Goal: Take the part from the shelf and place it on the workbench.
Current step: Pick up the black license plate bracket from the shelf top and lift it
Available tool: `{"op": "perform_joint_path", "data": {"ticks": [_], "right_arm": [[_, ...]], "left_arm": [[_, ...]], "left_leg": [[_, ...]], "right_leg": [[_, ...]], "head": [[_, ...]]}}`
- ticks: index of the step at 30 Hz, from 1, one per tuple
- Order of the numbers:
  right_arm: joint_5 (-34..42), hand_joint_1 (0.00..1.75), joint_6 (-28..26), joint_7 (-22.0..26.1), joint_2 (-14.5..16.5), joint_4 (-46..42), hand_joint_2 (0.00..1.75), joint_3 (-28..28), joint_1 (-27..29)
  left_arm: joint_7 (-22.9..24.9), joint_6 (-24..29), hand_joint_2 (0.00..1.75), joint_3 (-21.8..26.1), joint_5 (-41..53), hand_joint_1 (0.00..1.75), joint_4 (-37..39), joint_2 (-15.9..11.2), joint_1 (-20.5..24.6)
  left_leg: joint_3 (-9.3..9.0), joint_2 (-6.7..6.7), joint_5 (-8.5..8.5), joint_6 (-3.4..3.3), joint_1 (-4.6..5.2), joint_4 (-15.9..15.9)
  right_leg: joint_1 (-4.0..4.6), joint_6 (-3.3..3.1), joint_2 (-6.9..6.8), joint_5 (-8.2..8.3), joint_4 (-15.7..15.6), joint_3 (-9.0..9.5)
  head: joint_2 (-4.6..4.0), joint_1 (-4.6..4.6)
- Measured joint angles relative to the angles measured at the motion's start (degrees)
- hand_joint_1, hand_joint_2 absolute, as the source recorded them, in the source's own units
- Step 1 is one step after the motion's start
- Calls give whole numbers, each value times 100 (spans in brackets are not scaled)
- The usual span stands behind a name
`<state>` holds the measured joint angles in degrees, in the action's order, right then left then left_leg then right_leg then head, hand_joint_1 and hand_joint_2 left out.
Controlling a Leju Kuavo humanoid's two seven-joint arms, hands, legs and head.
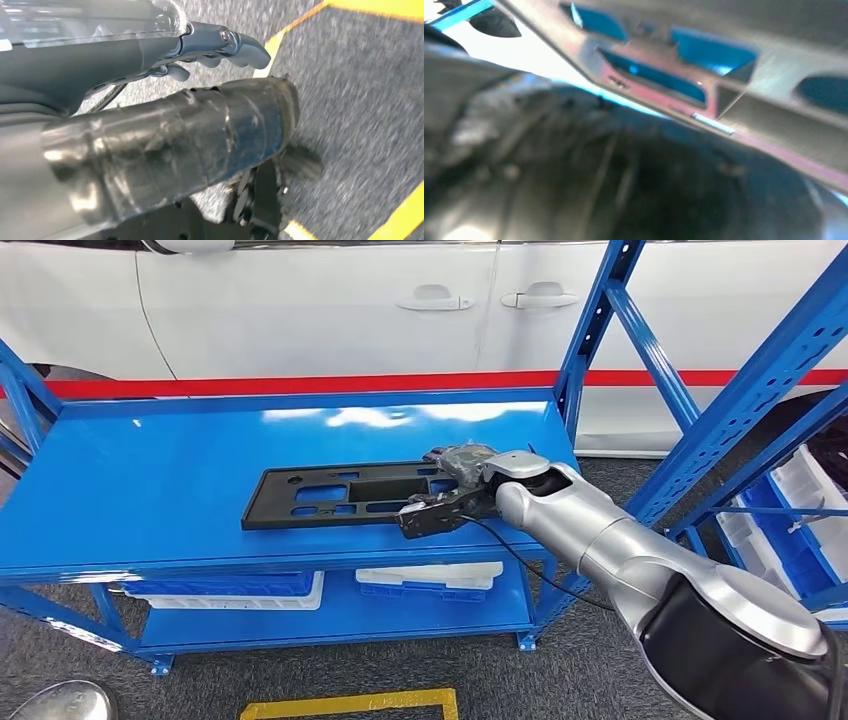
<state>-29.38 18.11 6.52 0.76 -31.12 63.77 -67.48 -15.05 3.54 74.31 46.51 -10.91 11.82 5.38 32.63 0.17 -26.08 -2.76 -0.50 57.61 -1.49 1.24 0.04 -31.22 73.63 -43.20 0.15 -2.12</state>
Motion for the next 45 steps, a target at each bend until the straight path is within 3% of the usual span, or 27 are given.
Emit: {"op": "perform_joint_path", "data": {"ticks": [1,2,5,7,10,22,45], "right_arm": [[1,0,2,3,0,2,0,8,23],[1,0,2,7,0,3,0,15,39],[2,0,1,17,1,3,0,23,39],[3,0,1,21,7,3,0,23,34],[5,0,1,27,17,4,0,29,38],[-48,0,66,97,45,-3,0,63,76],[-84,0,193,261,98,-227,0,326,268]], "left_arm": [[-1,-8,0,0,15,0,0,-1,-1],[3,-14,0,0,33,0,0,-2,-2],[11,-29,0,0,76,0,0,2,0],[13,-35,0,0,81,0,0,5,1],[14,-37,0,0,81,0,0,2,3],[-29,15,0,19,45,0,0,3,7],[-38,74,0,20,158,0,0,2,9]], "left_leg": [[6,-3,-2,1,10,11],[7,-8,-7,5,17,26],[11,-27,-50,44,33,87],[36,-32,-76,72,46,118],[45,-23,-90,77,42,127],[44,-24,-58,173,33,89],[48,-26,-59,171,46,94]], "right_leg": [[5,-12,0,-18,163,-56],[10,-32,-1,74,88,5],[47,-136,-3,519,-978,575],[74,-163,1,569,-1338,749],[86,-134,28,575,-1368,748],[100,-186,30,561,-1332,723],[86,-173,28,577,-1359,735]], "head": [[0,0],[-1,0],[-1,-1],[0,-2],[0,-4],[-1,-2],[0,-2]]}}
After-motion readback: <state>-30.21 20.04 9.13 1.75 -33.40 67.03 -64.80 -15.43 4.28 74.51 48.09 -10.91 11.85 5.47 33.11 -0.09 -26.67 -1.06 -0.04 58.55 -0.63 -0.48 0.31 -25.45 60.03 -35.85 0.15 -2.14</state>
